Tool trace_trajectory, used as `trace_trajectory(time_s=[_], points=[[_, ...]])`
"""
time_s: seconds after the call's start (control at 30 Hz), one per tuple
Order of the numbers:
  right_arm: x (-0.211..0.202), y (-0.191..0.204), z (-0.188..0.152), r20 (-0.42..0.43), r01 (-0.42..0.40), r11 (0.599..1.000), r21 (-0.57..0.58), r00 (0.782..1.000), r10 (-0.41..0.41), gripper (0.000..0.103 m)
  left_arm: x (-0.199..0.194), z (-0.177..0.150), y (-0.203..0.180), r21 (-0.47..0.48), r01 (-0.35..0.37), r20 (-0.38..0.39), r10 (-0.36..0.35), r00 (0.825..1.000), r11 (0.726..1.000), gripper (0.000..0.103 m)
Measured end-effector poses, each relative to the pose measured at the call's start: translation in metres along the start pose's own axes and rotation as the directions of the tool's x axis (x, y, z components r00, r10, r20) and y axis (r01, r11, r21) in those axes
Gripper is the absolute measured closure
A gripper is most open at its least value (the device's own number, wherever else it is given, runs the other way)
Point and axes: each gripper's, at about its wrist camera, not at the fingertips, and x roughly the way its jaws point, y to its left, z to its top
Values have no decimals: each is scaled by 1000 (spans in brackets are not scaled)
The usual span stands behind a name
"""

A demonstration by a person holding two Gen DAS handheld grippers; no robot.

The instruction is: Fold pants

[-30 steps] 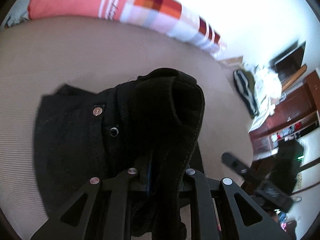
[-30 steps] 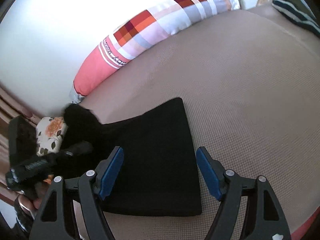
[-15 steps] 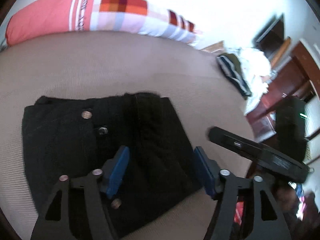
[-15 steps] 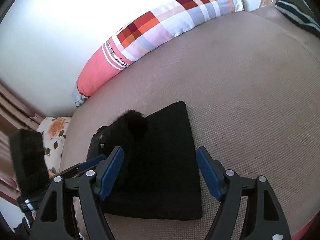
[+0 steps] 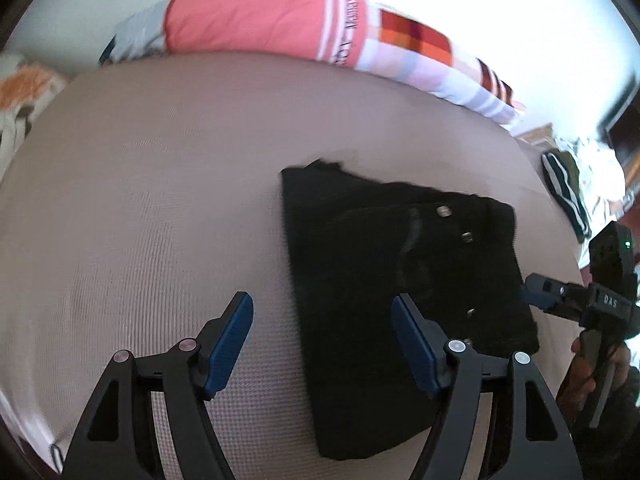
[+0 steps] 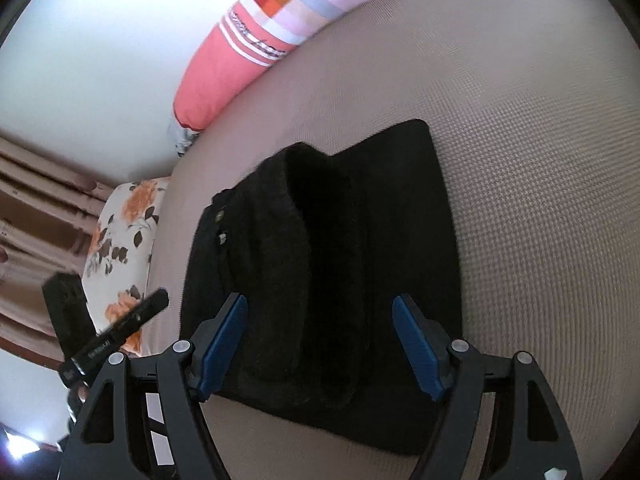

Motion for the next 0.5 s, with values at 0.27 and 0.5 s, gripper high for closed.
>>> trace_trajectory(time_s=[0.27,0.5], points=[[29,-5,24,-28,-118,993,-14,993,118,52,19,-13,11,-56,12,-18,-13,1000,998,31],[44,-1,32,-26,-154,988,-23,988,153,80,25,-14,14,-102,26,-28,-29,999,994,31]])
